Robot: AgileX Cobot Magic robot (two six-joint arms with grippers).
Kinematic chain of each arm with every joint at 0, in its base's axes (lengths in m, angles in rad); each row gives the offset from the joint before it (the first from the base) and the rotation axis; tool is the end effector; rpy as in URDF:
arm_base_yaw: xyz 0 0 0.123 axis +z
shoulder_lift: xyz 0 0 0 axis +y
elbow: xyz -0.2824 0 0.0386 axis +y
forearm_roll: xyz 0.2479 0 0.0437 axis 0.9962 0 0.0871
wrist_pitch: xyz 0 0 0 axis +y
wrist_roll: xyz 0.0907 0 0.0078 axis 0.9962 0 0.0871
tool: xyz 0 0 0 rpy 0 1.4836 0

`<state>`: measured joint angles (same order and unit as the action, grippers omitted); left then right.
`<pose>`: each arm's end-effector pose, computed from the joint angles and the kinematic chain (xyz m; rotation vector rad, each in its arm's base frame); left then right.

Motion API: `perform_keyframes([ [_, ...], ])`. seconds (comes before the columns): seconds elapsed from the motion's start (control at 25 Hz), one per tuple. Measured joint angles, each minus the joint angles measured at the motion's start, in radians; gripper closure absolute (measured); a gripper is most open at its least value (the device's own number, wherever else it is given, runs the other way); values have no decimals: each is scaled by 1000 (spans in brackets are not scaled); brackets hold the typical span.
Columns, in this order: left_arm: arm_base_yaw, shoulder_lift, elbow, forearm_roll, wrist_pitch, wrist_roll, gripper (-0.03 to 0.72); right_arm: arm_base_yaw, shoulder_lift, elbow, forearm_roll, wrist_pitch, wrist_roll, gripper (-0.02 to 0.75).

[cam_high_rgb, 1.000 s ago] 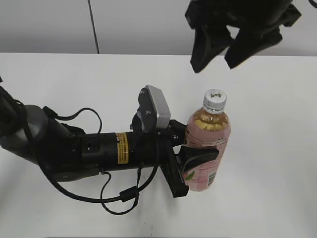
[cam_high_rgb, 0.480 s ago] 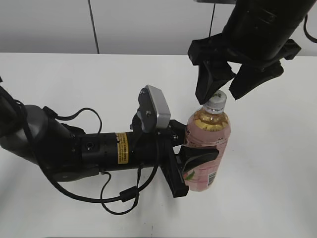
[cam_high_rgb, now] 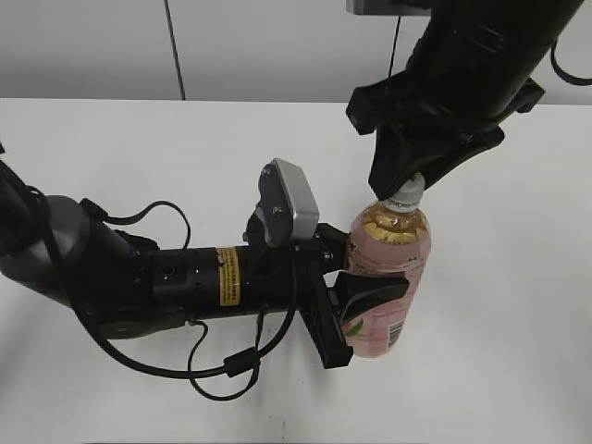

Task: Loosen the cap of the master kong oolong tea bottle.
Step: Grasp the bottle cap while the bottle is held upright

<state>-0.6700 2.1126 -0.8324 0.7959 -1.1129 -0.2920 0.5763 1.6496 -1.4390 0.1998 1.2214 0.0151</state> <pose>0.2456 -0.2690 0.1036 1.1720 1.4512 -1.0026 0.2698 0.1956 0.3053 -0.7522 2.8624 0.3754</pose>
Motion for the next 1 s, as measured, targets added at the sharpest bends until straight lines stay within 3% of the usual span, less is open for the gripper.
perform_keyframes([
  [0.16,0,0,0,0,0,0,412,0,0,0,2,0,-260,458],
  [0.44,0,0,0,-2,0,0,412,0,0,-3,13,-1,-1089,458],
  [0.56,0,0,0,-3,0,-1,412,0,0,-3,13,1,-1319,458],
  [0.72,0,0,0,-4,0,-4,412,0,0,-3,10,1,-1458,458],
  [1.0,0,0,0,-5,0,-4,412,0,-3,-4,18,0,-1489,459],
])
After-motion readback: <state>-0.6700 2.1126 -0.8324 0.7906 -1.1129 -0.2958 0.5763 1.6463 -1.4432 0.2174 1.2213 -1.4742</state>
